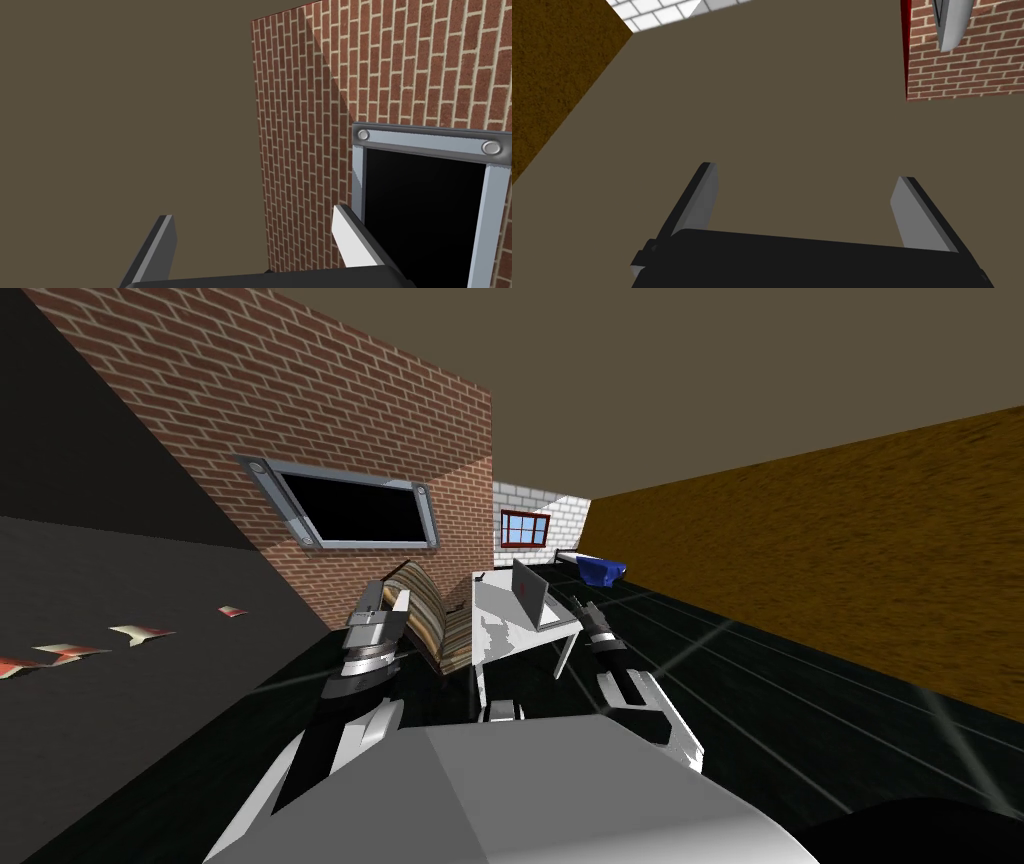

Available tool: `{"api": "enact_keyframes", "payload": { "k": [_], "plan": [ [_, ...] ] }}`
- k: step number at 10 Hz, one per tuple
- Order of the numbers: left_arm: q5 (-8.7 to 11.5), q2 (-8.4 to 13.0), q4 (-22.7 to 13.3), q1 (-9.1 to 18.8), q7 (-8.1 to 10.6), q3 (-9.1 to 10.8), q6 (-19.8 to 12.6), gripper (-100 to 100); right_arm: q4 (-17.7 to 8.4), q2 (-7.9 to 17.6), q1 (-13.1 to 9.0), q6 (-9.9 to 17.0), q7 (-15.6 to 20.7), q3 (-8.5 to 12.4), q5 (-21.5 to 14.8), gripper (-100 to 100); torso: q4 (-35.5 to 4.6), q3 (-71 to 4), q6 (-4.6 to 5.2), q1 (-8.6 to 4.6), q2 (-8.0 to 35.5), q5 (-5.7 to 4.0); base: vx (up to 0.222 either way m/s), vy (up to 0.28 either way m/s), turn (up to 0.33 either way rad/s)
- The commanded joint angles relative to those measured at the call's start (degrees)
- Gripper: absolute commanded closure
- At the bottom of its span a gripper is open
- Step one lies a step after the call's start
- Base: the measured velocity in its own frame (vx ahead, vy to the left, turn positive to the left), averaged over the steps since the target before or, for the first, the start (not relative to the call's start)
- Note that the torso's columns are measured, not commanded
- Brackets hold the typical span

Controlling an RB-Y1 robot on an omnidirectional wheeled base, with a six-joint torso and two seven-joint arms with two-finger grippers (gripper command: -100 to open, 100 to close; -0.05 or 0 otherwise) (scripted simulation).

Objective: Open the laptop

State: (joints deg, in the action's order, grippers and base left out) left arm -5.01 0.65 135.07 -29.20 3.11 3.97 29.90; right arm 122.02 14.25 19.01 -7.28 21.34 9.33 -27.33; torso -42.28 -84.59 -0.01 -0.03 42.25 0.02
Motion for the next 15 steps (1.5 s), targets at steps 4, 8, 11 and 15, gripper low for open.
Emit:
{"api": "enact_keyframes", "payload": {
  "k": [4,8,11,15],
  "plan": [
    [0.00,-0.01,0.00,0.00,0.00,0.00,0.00,0,-5.30,2.62,-2.59,4.38,8.91,2.55,-9.79,-100,0.00,0.00,0.00,0.15,-0.01,0.02,-0.036,0.206,-0.022],
    [0.00,0.00,0.00,-0.01,0.00,0.00,0.00,0,-9.65,6.26,-4.15,6.44,14.46,4.78,-15.25,-100,0.02,-0.03,0.01,-0.15,-0.04,-0.06,0.002,0.189,0.003],
    [0.00,0.00,0.00,-0.01,0.00,0.00,0.00,0,-12.90,9.47,-5.10,7.40,17.97,6.45,-18.09,-100,-0.01,0.03,0.01,0.04,0.05,-0.01,0.031,0.148,0.017],
    [0.00,0.01,0.00,-0.01,0.00,0.01,0.00,0,-16.88,13.61,-6.14,8.20,22.00,8.50,-21.10,-100,0.01,-0.01,0.01,0.00,-0.01,-0.02,0.046,0.133,0.021]
  ]
}}
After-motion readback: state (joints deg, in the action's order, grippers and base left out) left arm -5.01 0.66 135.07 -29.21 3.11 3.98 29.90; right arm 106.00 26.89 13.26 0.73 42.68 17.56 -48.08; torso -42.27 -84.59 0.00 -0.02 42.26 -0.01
